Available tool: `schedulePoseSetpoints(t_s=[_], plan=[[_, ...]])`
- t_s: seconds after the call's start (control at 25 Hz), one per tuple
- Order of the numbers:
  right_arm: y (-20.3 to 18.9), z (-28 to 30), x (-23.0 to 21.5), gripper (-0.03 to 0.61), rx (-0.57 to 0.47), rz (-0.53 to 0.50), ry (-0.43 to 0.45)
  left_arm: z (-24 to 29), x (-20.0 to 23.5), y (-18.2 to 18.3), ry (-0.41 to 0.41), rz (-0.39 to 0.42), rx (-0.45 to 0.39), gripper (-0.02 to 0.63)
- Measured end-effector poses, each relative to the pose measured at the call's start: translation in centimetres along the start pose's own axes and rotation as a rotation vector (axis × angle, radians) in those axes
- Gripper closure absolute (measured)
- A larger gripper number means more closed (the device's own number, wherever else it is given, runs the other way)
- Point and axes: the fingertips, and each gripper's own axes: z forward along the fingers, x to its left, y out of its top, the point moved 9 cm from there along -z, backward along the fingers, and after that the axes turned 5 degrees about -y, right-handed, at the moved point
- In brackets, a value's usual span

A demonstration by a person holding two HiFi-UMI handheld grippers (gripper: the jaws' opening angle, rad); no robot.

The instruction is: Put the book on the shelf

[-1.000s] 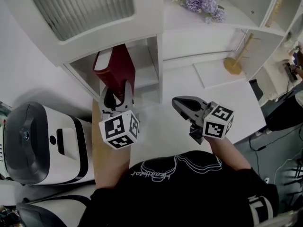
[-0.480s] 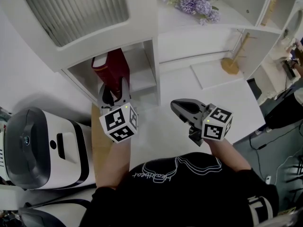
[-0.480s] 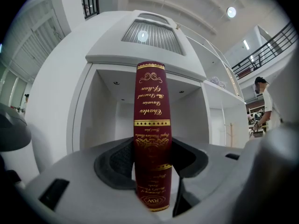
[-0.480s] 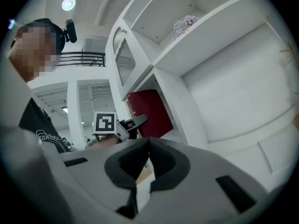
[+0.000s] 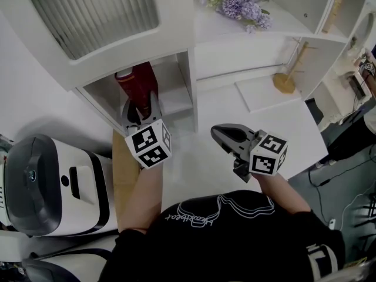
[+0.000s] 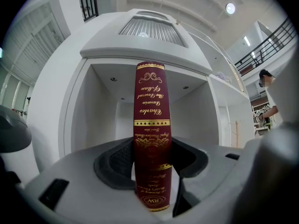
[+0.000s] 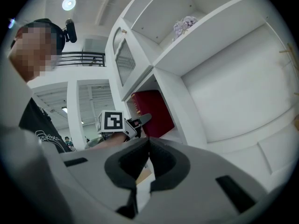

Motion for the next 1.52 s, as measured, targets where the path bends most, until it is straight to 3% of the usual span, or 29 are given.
schedulePoseSetpoints(t_s=[0.52,0.72,0.96,1.2,1.32,1.52], plan=[[0.0,-0.5,-0.5,0.572,-0.012,0.012,-0.008,1.4,0.4,0.1,0.005,-0.035,0.016,0.408],[0.0,-0.9,-0.7,0.572,-0.023,0.018,-0.013,0.9,0.6,0.3,-0.048,-0.101,-0.004,0.398],[0.1,-1.3,-0.5,0.572,-0.027,0.014,-0.007,-0.9,0.6,0.4,-0.123,-0.12,0.005,0.341],[0.1,-1.3,-0.2,0.572,-0.01,-0.005,0.001,-4.0,0.5,0.8,-0.154,-0.127,0.031,0.336],[0.3,-1.2,0.0,0.572,-0.015,-0.009,0.008,-5.8,0.0,1.6,-0.236,-0.153,0.038,0.338],[0.8,-1.4,0.4,0.572,-0.026,-0.017,0.021,-7.9,-1.6,1.5,-0.486,-0.229,0.047,0.344]])
